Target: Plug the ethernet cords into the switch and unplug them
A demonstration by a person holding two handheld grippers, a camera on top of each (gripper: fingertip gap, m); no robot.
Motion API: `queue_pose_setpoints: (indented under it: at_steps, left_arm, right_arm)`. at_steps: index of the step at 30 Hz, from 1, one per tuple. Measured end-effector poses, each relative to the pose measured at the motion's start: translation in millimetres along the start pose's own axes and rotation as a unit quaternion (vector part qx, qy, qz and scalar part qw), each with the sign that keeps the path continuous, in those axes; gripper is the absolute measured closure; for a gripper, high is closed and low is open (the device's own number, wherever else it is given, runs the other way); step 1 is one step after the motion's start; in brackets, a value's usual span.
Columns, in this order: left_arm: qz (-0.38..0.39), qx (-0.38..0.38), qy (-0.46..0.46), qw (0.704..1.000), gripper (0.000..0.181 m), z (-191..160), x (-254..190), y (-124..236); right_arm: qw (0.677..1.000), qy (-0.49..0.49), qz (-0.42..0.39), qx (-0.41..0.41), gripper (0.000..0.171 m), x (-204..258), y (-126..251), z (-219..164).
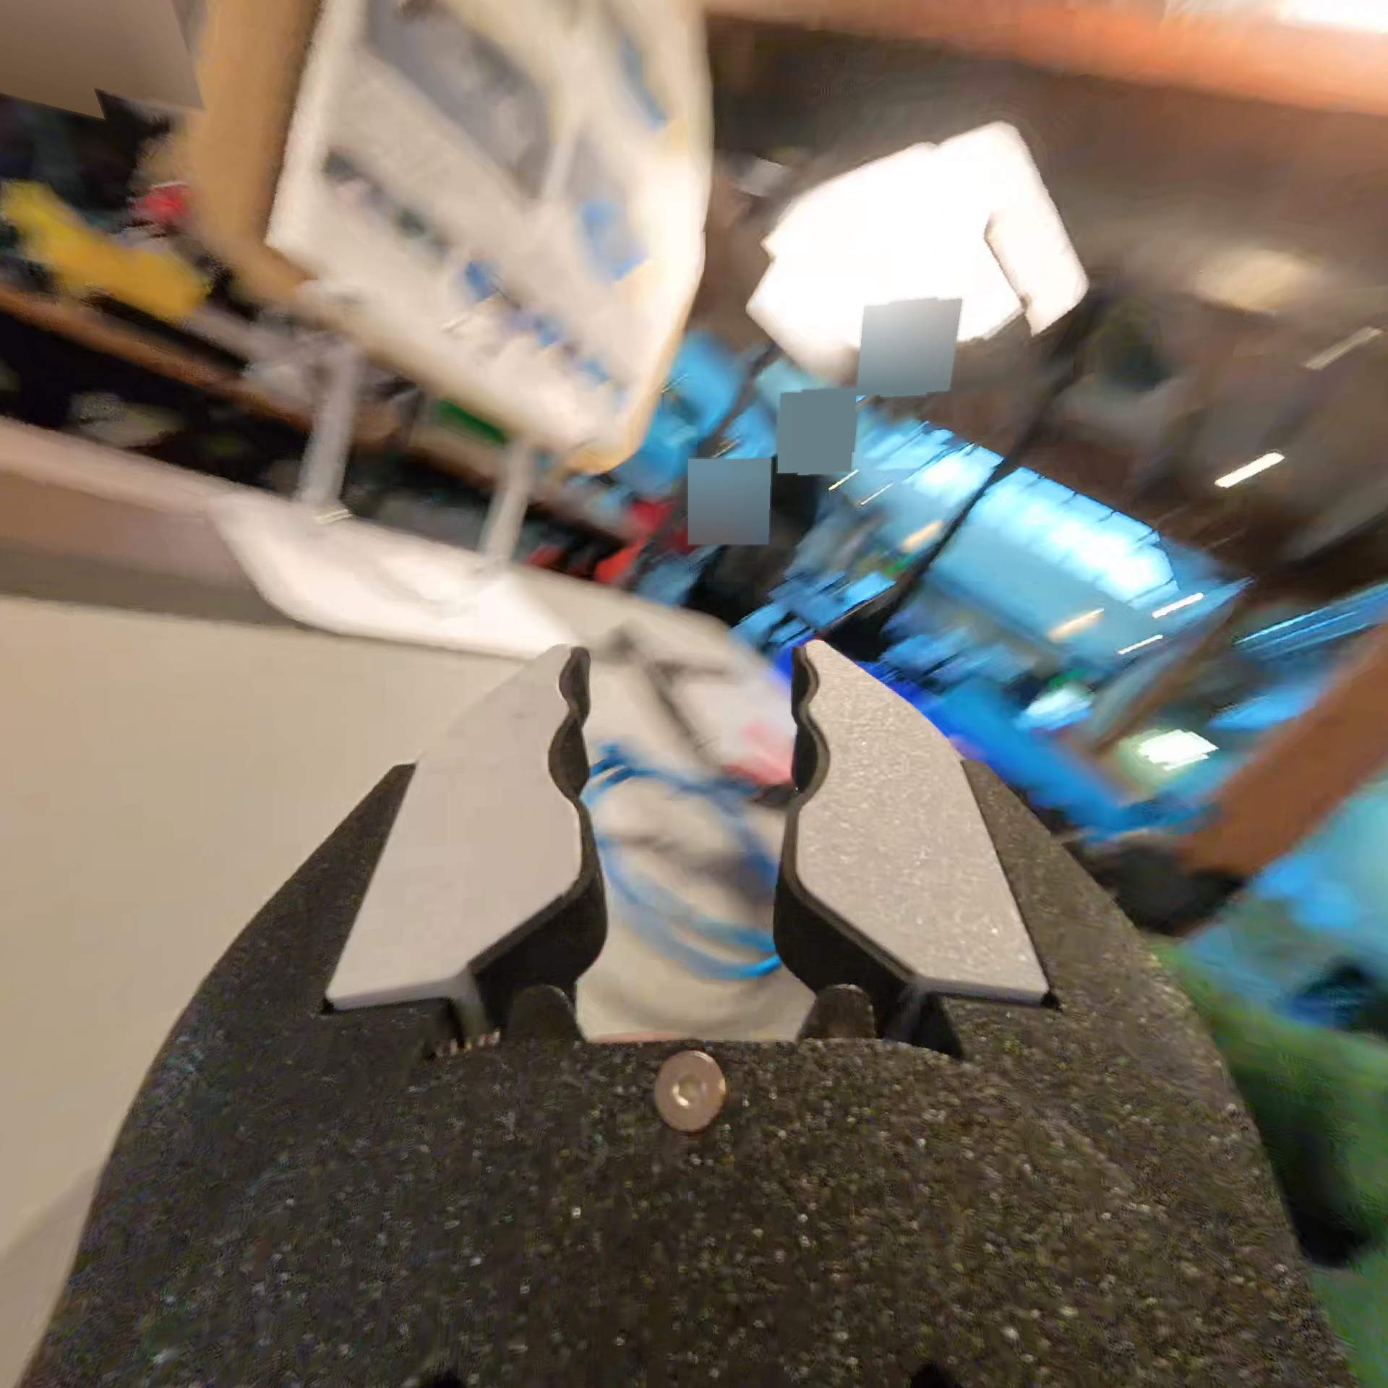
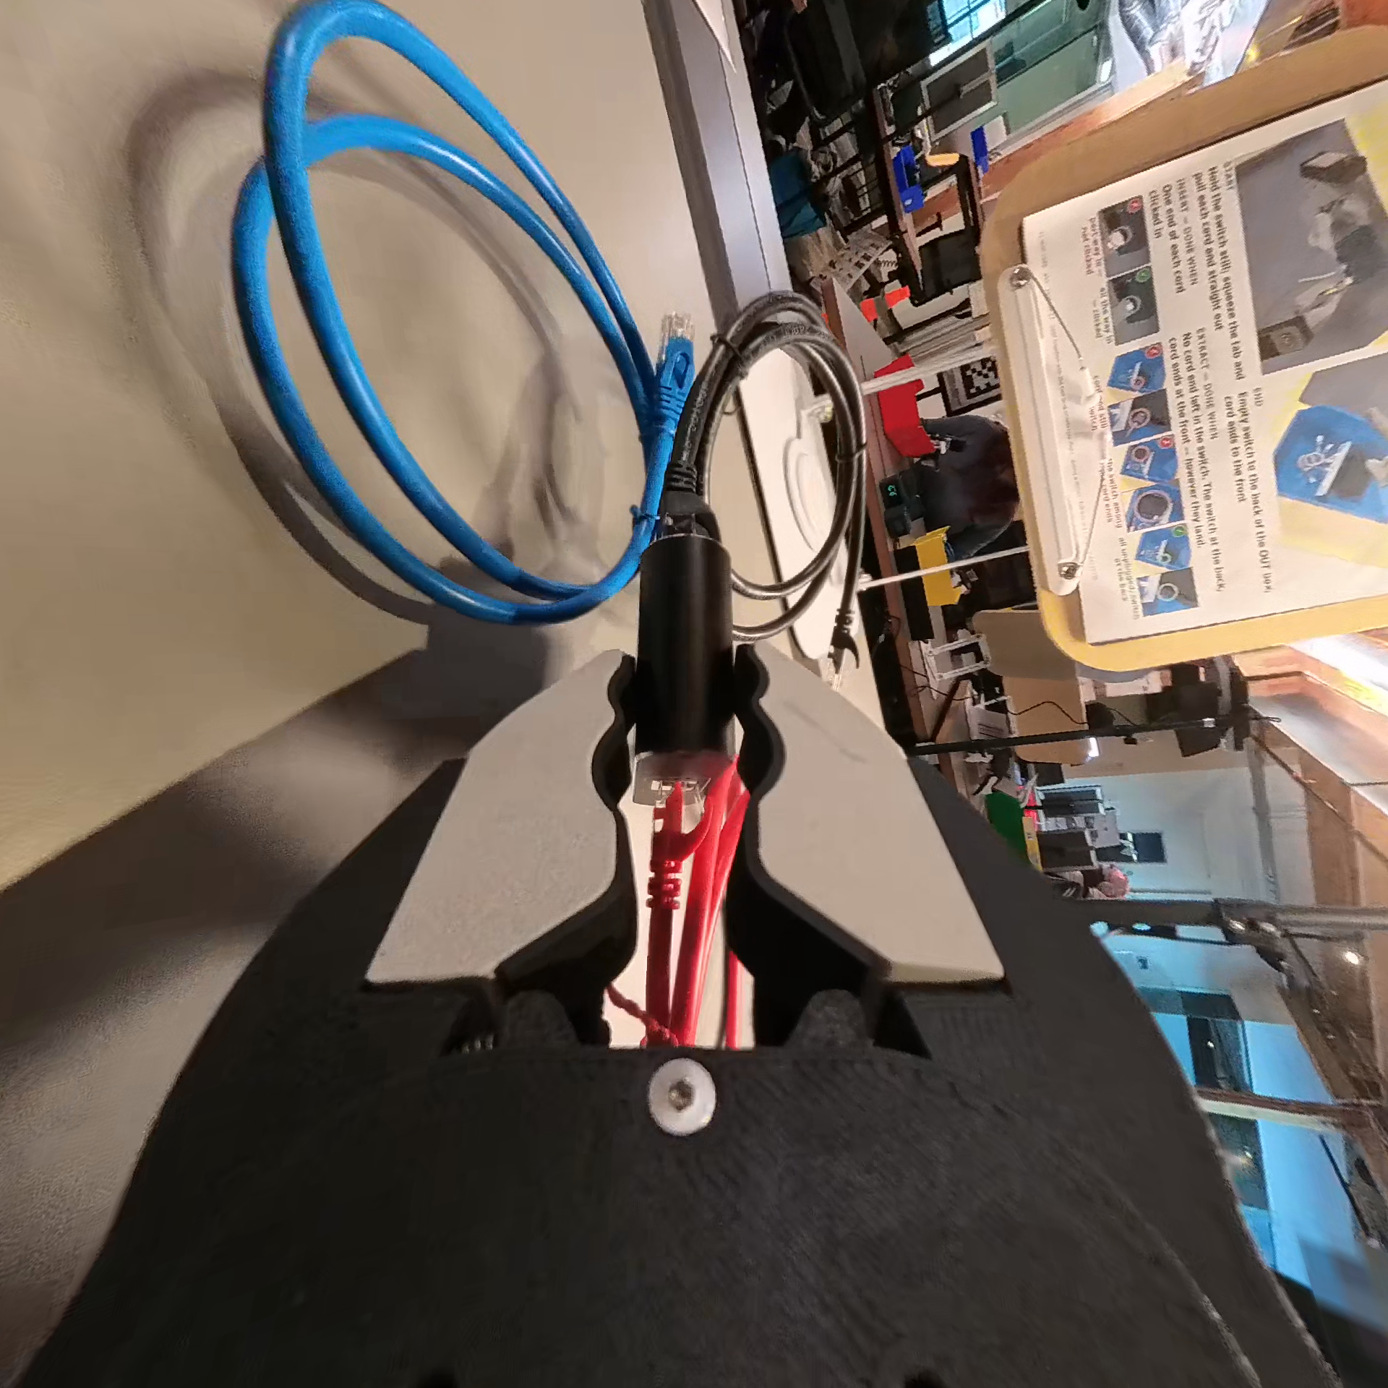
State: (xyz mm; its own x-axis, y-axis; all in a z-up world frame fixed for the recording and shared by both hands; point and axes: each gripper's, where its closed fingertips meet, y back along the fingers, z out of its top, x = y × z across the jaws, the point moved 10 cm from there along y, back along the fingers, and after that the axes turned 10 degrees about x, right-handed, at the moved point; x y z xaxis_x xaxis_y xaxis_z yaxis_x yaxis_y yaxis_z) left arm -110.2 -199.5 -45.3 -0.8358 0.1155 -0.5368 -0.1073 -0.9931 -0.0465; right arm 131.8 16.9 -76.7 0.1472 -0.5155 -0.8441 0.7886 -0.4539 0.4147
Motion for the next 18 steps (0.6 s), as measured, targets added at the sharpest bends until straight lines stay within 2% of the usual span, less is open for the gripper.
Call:
queue_pose_setpoints:
  at_steps: [1,3,5,12,15,18]
  left_arm:
    - [0.065,0.045,-0.036,0.996,0.129,-1,11,2]
    - [0.165,0.132,-0.116,0.971,0.129,-4,26,5]
    - [0.216,0.187,-0.175,0.942,0.129,-10,35,8]
    - [0.209,0.251,-0.219,0.92,0.129,-20,30,3]
    - [0.211,0.271,-0.238,0.908,0.129,-24,28,1]
    - [0.212,0.285,-0.259,0.898,0.129,-28,25,-2]
  right_arm:
    - [1.0,0.002,-0.006,0.002,0.145,-2,2,-1]
    - [1.0,0.006,-0.024,0.007,0.145,-10,7,-3]
    - [0.998,0.017,-0.053,0.017,0.145,-22,15,-5]
    - [0.988,-0.017,-0.137,0.076,0.146,-111,82,-33]
    - [0.975,-0.033,-0.161,0.15,0.146,-151,117,-71]
    - [0.949,-0.069,-0.169,0.257,0.146,-174,143,-127]
